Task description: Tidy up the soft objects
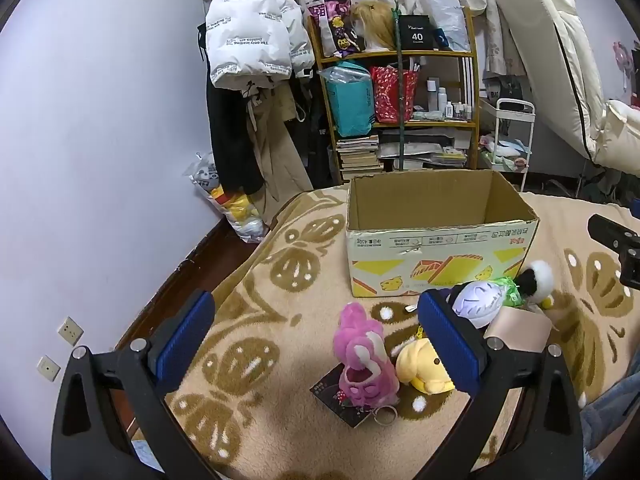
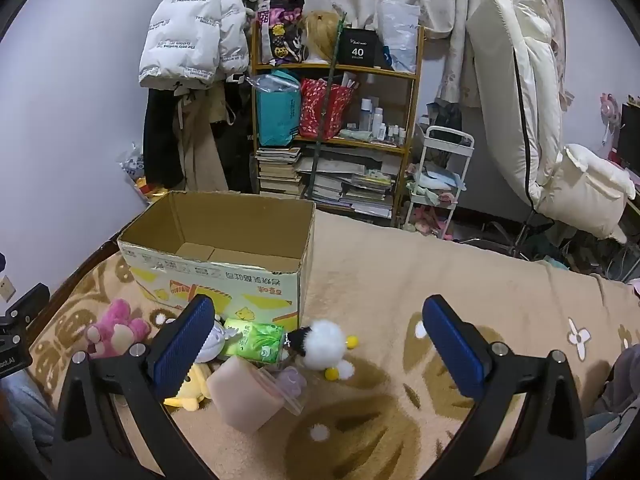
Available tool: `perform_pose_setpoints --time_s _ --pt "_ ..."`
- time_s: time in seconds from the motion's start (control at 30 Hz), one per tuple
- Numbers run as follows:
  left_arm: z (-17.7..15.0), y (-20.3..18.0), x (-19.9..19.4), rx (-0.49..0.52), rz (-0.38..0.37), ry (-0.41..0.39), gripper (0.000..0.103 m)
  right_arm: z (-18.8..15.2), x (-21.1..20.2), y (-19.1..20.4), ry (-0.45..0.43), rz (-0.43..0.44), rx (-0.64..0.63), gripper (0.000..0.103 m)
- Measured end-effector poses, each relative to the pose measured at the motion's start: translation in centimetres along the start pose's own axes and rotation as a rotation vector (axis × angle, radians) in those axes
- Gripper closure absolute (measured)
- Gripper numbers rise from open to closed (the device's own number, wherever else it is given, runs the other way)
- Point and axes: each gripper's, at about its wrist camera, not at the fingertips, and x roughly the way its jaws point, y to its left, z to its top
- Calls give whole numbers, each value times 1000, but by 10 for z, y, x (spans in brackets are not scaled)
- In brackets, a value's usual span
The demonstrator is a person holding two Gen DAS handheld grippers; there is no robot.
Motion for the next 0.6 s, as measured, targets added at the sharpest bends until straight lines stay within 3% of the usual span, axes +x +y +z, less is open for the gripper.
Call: perform_pose_setpoints --time_s 0.6 --pt "-1 -1 0 13 3 -9 3 0 1 2 16 -3 -21 0"
